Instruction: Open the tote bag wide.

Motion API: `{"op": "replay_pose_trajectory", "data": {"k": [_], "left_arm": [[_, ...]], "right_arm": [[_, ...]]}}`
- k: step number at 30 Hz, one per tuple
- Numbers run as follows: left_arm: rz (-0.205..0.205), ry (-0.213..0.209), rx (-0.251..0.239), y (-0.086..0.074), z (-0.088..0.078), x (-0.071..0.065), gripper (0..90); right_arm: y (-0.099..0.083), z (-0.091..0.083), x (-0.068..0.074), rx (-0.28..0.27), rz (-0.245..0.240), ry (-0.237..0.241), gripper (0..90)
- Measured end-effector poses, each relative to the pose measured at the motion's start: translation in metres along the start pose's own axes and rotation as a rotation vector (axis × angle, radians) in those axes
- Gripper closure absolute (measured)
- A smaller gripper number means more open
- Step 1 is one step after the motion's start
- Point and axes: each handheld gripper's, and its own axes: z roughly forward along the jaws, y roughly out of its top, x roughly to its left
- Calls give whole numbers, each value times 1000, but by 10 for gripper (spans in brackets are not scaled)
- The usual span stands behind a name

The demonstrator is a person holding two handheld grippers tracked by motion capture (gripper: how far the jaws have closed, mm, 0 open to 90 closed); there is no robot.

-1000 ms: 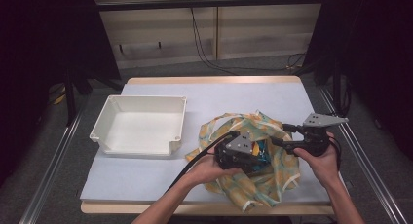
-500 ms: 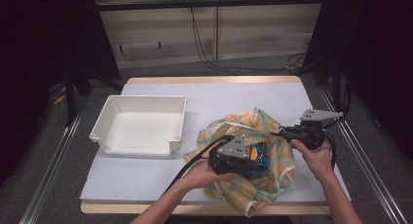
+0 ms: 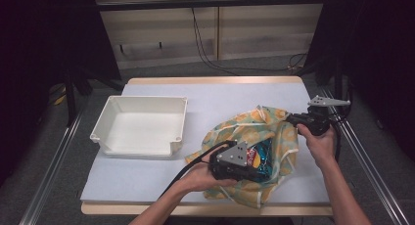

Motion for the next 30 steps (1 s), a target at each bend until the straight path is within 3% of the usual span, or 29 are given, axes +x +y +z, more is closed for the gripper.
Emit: {"op": "replay_pose_trajectory", "data": {"k": [6,7,9,13,20,24,30], "left_arm": [[-8,-15,-66,5,-13,0,889],[-5,1,-76,7,-18,1,888],[-19,15,-100,8,-21,2,888],[-26,41,-108,11,-23,8,888],[-26,60,-132,19,-21,13,888],[-39,86,-158,24,-22,18,887],[-63,100,-177,24,-24,25,888]], "right_arm": [[-6,10,-13,27,12,-44,894],[-9,11,-16,21,36,-39,894],[-11,10,-15,12,48,-40,893],[-16,9,-7,16,29,12,892],[-15,5,-4,10,13,13,883],[-15,3,-5,11,14,16,748],[-14,1,2,14,-6,33,677]]}}
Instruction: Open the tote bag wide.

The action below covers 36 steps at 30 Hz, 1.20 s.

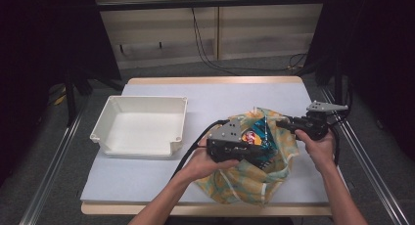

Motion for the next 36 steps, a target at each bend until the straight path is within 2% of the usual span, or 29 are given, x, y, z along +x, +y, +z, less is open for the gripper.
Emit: {"op": "replay_pose_trajectory", "data": {"k": [2,4,6,12,16,17,19,23,26,29,36], "left_arm": [[1,1,1,1,0,1,888],[-7,13,1,3,-1,4,887],[-17,21,-4,4,-1,4,887],[-51,44,-23,8,-6,17,887],[-55,61,-30,11,-8,21,887],[-63,73,-47,14,-10,23,887],[-61,70,-51,17,-11,26,888],[-62,92,-53,21,-13,29,888],[-70,94,-87,23,-14,31,888],[-95,94,-115,23,-16,33,888],[-98,110,-120,26,-19,38,889]], "right_arm": [[0,-2,3,4,-8,0,626],[0,-3,4,0,-6,-1,530],[0,-3,5,-1,-3,1,512],[-2,-13,17,6,-31,20,441],[-2,-19,21,-4,-38,18,420],[-1,-23,23,-10,-36,18,411],[-2,-26,24,-6,-39,24,410],[-5,-27,25,-5,-37,29,406],[-8,-29,27,-11,-31,29,406],[-12,-32,29,-10,-32,19,406],[-13,-40,37,-36,-57,25,386]]}}
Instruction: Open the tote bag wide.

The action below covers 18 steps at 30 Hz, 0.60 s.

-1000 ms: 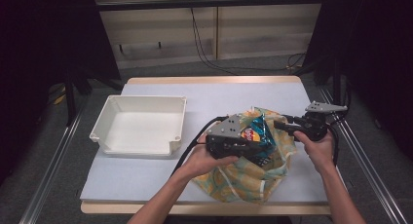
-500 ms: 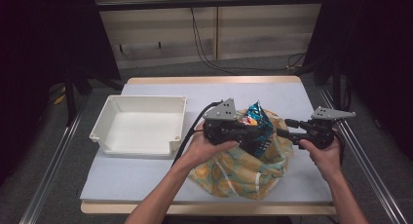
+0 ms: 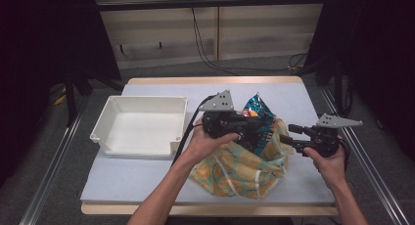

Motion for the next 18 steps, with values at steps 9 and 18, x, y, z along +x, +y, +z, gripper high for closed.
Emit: {"op": "replay_pose_trajectory", "data": {"k": [9,18], "left_arm": [[9,22,-30,20,0,4,889],[17,41,-48,38,-2,10,889]], "right_arm": [[0,-3,3,-16,-10,20,354],[0,-3,6,-36,-31,3,285]]}}
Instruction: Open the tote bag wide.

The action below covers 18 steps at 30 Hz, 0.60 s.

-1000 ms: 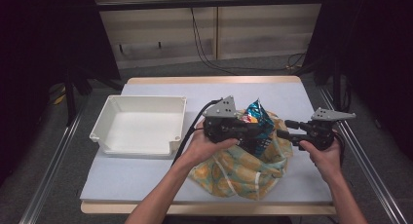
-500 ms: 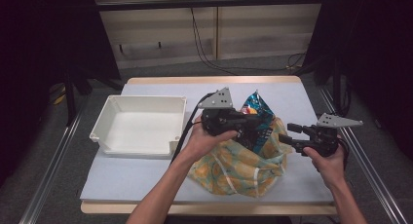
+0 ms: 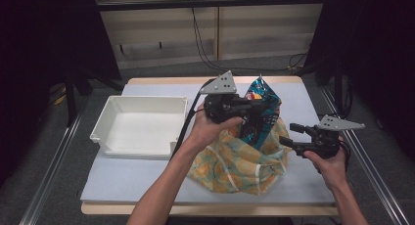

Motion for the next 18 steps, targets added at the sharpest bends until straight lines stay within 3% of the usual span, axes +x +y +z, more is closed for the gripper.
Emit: {"op": "replay_pose_trajectory", "data": {"k": [8,18], "left_arm": [[-14,17,-5,8,-2,7,889],[-3,28,-38,23,-1,16,890]], "right_arm": [[1,-3,0,-11,6,-6,281],[3,-1,-1,-20,3,-2,276]]}}
